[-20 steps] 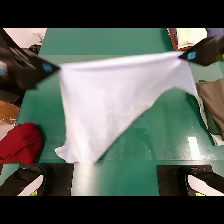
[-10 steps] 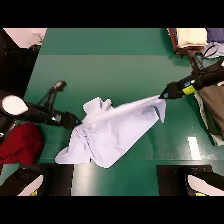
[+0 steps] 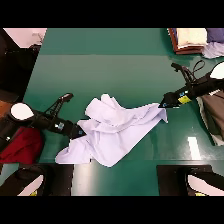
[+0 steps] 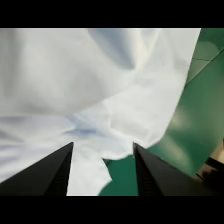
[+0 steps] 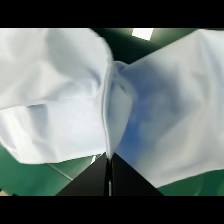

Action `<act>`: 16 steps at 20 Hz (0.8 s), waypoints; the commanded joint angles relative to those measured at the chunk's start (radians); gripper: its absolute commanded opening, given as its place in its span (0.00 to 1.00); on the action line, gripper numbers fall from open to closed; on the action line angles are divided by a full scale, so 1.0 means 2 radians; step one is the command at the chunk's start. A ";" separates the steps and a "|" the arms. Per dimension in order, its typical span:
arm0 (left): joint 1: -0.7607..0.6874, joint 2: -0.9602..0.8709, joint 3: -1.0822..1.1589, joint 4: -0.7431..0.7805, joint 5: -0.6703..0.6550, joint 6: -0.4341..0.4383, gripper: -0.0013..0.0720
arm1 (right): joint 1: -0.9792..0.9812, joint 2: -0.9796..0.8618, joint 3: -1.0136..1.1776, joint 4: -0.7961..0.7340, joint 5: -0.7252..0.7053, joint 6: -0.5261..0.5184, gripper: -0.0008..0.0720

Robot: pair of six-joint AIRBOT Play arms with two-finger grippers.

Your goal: Fold the shirts.

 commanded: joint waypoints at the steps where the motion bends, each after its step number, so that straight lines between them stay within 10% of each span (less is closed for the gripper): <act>1: 0.001 0.000 0.052 0.044 0.092 -0.016 0.64 | 0.000 0.000 -0.003 0.000 -0.002 0.000 0.04; 16: 0.022 -0.317 0.184 0.006 0.043 0.019 0.64 | 0.000 0.000 -0.003 0.000 0.000 0.000 0.04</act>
